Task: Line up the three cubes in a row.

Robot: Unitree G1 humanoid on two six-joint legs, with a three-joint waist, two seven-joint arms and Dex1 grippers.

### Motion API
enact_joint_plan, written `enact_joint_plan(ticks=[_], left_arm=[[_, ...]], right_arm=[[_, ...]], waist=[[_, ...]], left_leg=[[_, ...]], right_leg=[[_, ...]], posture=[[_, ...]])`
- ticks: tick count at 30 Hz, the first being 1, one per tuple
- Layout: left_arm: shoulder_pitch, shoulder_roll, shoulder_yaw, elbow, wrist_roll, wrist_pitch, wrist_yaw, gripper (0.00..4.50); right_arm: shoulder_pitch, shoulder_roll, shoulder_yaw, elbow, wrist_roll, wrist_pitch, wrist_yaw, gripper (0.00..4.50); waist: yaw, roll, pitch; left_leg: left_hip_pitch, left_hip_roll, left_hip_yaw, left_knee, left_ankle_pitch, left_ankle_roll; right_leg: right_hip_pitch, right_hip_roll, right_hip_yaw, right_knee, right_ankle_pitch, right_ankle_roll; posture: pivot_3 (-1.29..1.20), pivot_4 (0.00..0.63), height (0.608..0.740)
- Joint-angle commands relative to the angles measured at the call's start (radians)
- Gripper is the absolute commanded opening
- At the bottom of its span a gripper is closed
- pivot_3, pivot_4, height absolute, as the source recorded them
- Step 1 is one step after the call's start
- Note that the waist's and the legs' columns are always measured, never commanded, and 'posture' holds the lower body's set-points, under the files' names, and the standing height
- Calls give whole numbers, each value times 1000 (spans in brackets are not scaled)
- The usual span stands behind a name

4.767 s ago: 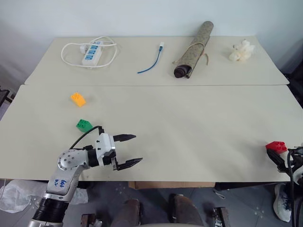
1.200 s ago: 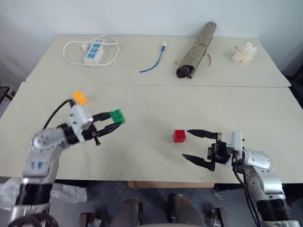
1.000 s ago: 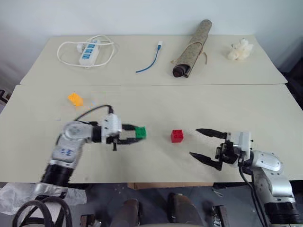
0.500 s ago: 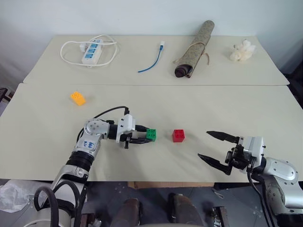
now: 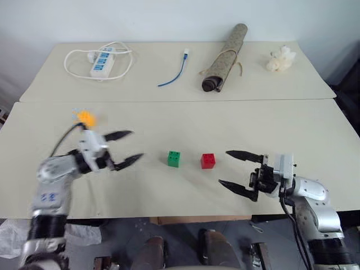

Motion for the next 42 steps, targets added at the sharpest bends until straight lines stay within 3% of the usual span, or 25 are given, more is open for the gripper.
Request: enact_joint_plan(ticks=[1,8,12,17,23,26,31,38,42], left_arm=[[156,-53,204,-83,-34,10,195,4460],[469,-288,467,-137,-69,-21,497,4460],[547,-369,467,-185,-88,-25,543,4460],[521,-372,403,-212,-63,-8,588,4460],[180,-301,240,-231,39,224,836,4460],[2,-298,163,-148,156,257,969,4460],[-242,-337,111,47,227,309,1138,4460],[-468,-349,75,346,303,303,1303,4460],[-551,-334,45,494,313,287,1293,4460]], right_arm=[[-30,33,21,-35,13,-11,-8,4500],[-75,66,38,-60,19,-8,-26,4500],[-107,76,36,-52,27,-16,-26,4500],[-121,74,37,-42,27,-15,-13,4500],[-118,68,35,-28,20,-9,-11,4500],[-110,49,58,-44,14,22,3,4500],[-112,45,72,-85,23,58,-8,4500],[-108,46,77,-105,16,75,-15,4500],[-96,44,78,-119,16,81,-22,4500]], waist=[[1,0,0],[11,-4,0],[28,-5,0],[28,-5,0],[31,-6,0],[24,-6,-1],[12,-6,-1],[25,-6,-1],[28,-6,-1]], left_leg=[[1,0,0,-1,0,0],[1,-1,0,-1,-2,2],[2,-1,0,0,-2,2],[2,-1,-1,0,-2,1],[1,-3,-3,0,0,0],[2,-3,-2,0,0,0],[1,-2,2,-1,0,0],[0,-3,2,1,0,-1],[0,-3,1,1,0,-1]], right_leg=[[0,0,0,0,0,0],[1,-1,0,-3,0,-1],[3,-2,0,-6,0,0],[3,-2,0,-5,0,-1],[3,-2,-3,-2,0,-1],[1,0,-3,2,0,0],[-1,1,-7,4,0,0],[-1,1,-8,3,0,0],[-1,1,-9,3,0,0]], posture=[[0,150,740],[0,150,740],[0,150,740],[0,150,740],[0,150,740],[0,150,740],[0,150,740],[0,150,740],[0,150,740]])
